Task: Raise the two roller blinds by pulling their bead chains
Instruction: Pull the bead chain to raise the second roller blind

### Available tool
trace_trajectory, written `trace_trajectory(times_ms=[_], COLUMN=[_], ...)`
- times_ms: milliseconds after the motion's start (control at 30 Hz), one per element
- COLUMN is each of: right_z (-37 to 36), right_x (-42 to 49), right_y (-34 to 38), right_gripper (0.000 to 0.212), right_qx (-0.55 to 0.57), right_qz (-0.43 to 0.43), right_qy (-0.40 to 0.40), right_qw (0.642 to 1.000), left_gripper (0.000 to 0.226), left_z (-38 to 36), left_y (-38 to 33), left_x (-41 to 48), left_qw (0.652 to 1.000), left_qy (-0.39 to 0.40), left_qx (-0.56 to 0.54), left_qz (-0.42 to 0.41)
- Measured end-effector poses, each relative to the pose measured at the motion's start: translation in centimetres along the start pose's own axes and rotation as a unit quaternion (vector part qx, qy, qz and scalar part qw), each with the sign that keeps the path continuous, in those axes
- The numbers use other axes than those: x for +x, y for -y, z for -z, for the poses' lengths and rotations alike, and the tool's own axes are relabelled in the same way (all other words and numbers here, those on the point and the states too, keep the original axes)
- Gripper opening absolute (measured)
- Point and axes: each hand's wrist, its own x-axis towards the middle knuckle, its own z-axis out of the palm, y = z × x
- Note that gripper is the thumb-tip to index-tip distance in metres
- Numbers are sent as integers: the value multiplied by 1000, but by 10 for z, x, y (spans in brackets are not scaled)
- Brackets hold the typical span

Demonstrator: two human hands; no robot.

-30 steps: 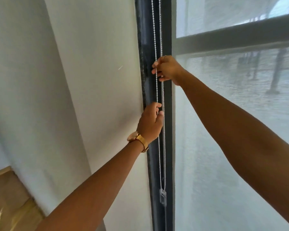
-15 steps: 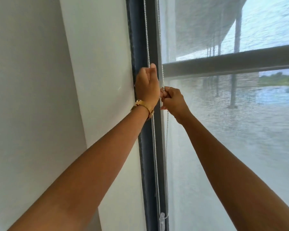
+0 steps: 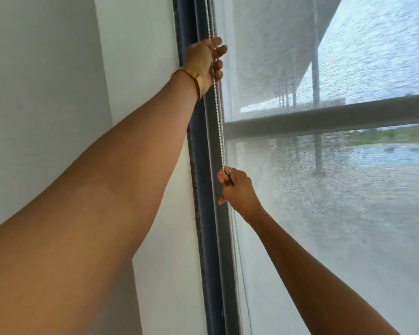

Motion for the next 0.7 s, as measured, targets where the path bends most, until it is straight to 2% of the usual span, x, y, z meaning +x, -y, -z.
trace_trajectory(times_ms=[100, 167, 267, 333, 433, 533, 633, 700], right_z=[-10, -13, 1, 16, 37, 55, 63, 62], right_x=[-12, -20, -21, -11, 17, 48, 75, 91], right_y=[3, 3, -7, -12, -4, 15, 40, 59], right_gripper=[31, 29, 32, 36, 34, 33, 35, 39], right_qx=[41, 83, 126, 136, 184, 195, 171, 218], right_qz=[-22, -48, -121, -173, -179, -110, -63, -71], right_qy=[39, 105, 231, 268, 204, 127, 105, 113], right_qw=[998, 990, 957, 938, 945, 966, 978, 967], left_gripper=[33, 35, 37, 37, 36, 40, 44, 45], left_z=[5, 9, 10, 10, 15, 19, 25, 33], left_y=[9, 20, 46, 63, 91, 125, 165, 194], left_x=[-4, -13, -30, -41, -60, -82, -107, -123], left_qw=[997, 992, 986, 988, 997, 999, 999, 999], left_qy=[-57, -81, -76, -60, -37, -20, -20, -16], left_qx=[37, 74, 101, 87, 21, -40, -44, -37], left_qz=[-32, -64, -108, -114, -71, -27, 0, 26])
